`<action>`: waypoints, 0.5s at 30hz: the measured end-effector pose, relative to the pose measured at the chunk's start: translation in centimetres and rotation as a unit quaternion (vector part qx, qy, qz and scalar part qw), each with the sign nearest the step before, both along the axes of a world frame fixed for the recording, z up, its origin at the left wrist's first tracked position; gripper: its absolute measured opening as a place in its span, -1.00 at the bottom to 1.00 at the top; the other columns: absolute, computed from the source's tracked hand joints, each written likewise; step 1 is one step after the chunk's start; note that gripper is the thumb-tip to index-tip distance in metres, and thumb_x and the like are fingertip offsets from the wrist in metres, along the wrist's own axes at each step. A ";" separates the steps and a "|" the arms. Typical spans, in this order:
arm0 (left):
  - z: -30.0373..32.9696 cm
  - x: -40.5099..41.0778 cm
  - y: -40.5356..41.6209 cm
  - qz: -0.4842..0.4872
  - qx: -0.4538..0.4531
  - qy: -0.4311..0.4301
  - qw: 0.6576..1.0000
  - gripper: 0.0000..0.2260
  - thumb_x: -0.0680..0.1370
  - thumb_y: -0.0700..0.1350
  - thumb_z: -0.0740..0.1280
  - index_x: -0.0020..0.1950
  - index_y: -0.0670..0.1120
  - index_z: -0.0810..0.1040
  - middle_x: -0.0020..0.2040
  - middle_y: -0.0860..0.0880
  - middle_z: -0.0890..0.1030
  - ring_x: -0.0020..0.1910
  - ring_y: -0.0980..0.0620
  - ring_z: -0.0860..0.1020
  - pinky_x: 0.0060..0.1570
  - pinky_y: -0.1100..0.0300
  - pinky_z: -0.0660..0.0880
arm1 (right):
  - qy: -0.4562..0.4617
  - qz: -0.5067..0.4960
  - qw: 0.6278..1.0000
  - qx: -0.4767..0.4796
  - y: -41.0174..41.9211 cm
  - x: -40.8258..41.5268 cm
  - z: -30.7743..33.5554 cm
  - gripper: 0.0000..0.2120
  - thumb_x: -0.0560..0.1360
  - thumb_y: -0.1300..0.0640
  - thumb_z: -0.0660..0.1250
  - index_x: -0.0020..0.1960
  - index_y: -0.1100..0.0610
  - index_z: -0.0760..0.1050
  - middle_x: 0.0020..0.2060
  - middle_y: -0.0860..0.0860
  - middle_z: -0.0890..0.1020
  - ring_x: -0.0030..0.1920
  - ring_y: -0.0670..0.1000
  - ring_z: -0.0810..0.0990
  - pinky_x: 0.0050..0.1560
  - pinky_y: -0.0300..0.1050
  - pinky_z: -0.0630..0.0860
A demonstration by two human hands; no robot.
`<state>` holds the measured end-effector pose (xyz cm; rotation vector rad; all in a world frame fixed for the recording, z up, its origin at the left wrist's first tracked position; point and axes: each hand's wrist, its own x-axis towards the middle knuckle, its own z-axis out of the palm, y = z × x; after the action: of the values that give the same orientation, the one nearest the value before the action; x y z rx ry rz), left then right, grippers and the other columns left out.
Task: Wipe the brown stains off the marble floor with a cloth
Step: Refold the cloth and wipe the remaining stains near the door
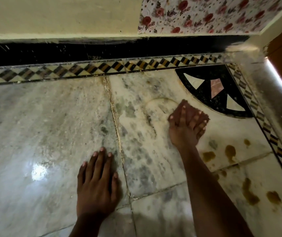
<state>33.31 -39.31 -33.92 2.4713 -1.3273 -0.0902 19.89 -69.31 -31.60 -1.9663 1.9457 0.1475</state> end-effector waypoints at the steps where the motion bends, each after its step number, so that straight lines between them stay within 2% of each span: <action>1: -0.2 -0.1 0.0 -0.001 -0.006 0.000 1.000 -0.43 0.65 0.07 0.15 0.65 -0.08 0.40 0.71 -0.10 0.29 0.68 -0.13 0.29 0.61 -0.20 0.24 | -0.021 -0.030 0.999 0.011 -2.0 2.5 0.0 -0.30 0.64 -0.44 -0.10 0.68 -0.29 -0.27 0.68 0.13 -0.37 0.64 0.36 -0.41 0.61 0.36 -0.34; 3: -0.3 0.2 0.0 -0.006 -0.011 -0.006 1.000 -0.43 0.65 0.07 0.13 0.64 -0.08 0.40 0.70 -0.10 0.29 0.68 -0.12 0.30 0.61 -0.19 0.23 | -0.033 -0.006 0.999 0.033 -4.6 7.3 -0.2 -0.32 0.65 -0.42 -0.11 0.68 -0.28 -0.27 0.66 0.12 -0.41 0.61 0.38 -0.46 0.60 0.39 -0.35; 5: -0.1 0.2 -0.1 -0.008 -0.006 -0.014 1.000 -0.43 0.65 0.07 0.13 0.64 -0.08 0.41 0.70 -0.10 0.30 0.67 -0.13 0.31 0.61 -0.19 0.24 | -0.017 0.106 0.993 0.042 -3.9 10.0 -0.5 -0.32 0.65 -0.43 -0.09 0.66 -0.32 -0.28 0.66 0.09 -0.42 0.61 0.38 -0.47 0.61 0.40 -0.32; 7: 0.2 0.0 -0.1 0.000 -0.006 -0.015 1.000 -0.44 0.65 0.07 0.15 0.63 -0.08 0.42 0.69 -0.11 0.32 0.66 -0.13 0.32 0.60 -0.20 0.26 | -0.021 0.233 0.972 0.022 -0.5 9.7 -0.6 -0.34 0.65 -0.42 -0.08 0.64 -0.37 -0.31 0.68 0.06 -0.39 0.63 0.35 -0.44 0.63 0.36 -0.27; 9: 0.2 -0.2 -0.1 0.002 -0.006 -0.012 1.000 -0.44 0.65 0.06 0.16 0.64 -0.09 0.42 0.70 -0.10 0.31 0.67 -0.12 0.32 0.60 -0.20 0.27 | -0.035 0.299 0.953 -0.006 3.0 6.1 -0.4 -0.34 0.65 -0.43 -0.07 0.64 -0.39 -0.31 0.70 0.04 -0.32 0.67 0.32 -0.35 0.63 0.30 -0.16; 10: 0.1 0.0 -0.1 -0.002 -0.005 -0.008 1.000 -0.43 0.65 0.07 0.16 0.65 -0.09 0.40 0.71 -0.10 0.29 0.68 -0.12 0.30 0.60 -0.21 0.27 | -0.026 0.305 0.952 -0.017 4.1 3.8 -0.4 -0.33 0.64 -0.44 -0.08 0.65 -0.37 -0.30 0.72 0.05 -0.27 0.68 0.31 -0.29 0.64 0.29 -0.10; 12: 0.0 0.2 0.1 -0.009 0.002 -0.005 1.000 -0.42 0.65 0.07 0.15 0.66 -0.09 0.37 0.72 -0.09 0.26 0.69 -0.11 0.27 0.61 -0.22 0.26 | 0.001 0.249 0.968 -0.010 3.6 0.5 -0.3 -0.28 0.59 -0.47 -0.12 0.66 -0.34 -0.28 0.72 0.08 -0.21 0.69 0.33 -0.21 0.64 0.32 0.00; 15: 0.0 0.0 0.0 -0.006 0.011 -0.002 1.000 -0.42 0.66 0.08 0.15 0.66 -0.08 0.37 0.72 -0.09 0.26 0.69 -0.11 0.27 0.60 -0.21 0.27 | 0.000 0.090 0.996 0.016 -1.3 2.5 -0.2 -0.27 0.59 -0.49 -0.15 0.65 -0.32 -0.35 0.70 0.10 -0.31 0.67 0.35 -0.32 0.64 0.37 -0.16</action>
<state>33.35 -39.35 -33.91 2.4827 -1.3513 -0.1027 22.40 -70.57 -31.84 -2.1192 1.7519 0.2249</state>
